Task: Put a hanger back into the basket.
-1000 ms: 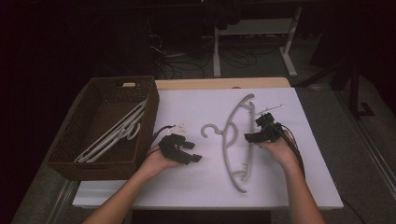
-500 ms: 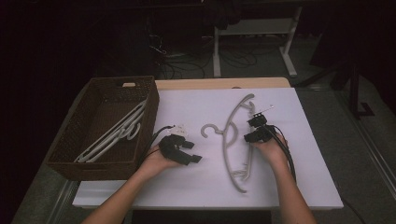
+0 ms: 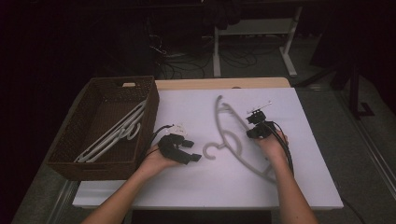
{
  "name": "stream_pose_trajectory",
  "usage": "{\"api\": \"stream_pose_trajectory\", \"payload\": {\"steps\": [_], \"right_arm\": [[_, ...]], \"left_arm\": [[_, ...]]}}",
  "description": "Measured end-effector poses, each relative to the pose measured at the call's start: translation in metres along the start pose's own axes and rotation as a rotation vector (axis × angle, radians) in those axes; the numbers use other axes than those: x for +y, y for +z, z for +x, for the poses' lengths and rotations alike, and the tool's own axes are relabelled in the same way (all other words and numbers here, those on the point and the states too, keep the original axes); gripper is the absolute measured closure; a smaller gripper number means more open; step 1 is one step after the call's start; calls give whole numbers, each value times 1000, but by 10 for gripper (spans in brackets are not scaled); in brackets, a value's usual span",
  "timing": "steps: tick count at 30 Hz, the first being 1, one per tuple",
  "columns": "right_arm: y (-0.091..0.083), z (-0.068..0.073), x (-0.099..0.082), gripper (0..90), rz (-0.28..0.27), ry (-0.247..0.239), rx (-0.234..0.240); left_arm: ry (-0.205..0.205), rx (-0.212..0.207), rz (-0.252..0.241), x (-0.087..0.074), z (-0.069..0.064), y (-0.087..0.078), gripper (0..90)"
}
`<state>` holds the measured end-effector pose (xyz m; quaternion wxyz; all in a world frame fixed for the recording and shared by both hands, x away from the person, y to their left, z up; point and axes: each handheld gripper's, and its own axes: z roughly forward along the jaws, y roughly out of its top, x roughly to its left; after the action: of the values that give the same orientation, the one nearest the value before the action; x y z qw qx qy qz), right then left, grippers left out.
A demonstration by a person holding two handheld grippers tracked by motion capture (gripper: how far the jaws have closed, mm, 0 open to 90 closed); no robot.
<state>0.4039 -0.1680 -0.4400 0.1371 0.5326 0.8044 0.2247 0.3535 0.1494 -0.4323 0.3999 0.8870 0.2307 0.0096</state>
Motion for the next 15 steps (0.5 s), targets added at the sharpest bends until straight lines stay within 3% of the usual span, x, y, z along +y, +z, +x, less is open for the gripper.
{"api": "stream_pose_trajectory", "payload": {"steps": [2, 8, 15], "right_arm": [[2, 4, 2, 803, 7, -58, 19], [7, 15, 10, 803, -14, -145, 93], [13, 44, 29, 803, -37, -279, 169]], "left_arm": [[0, -1, -1, 0, 0, 0, 324], [1, -2, 1, 0, 0, 0, 325], [-1, -9, -3, 0, -1, -1, 325]]}}
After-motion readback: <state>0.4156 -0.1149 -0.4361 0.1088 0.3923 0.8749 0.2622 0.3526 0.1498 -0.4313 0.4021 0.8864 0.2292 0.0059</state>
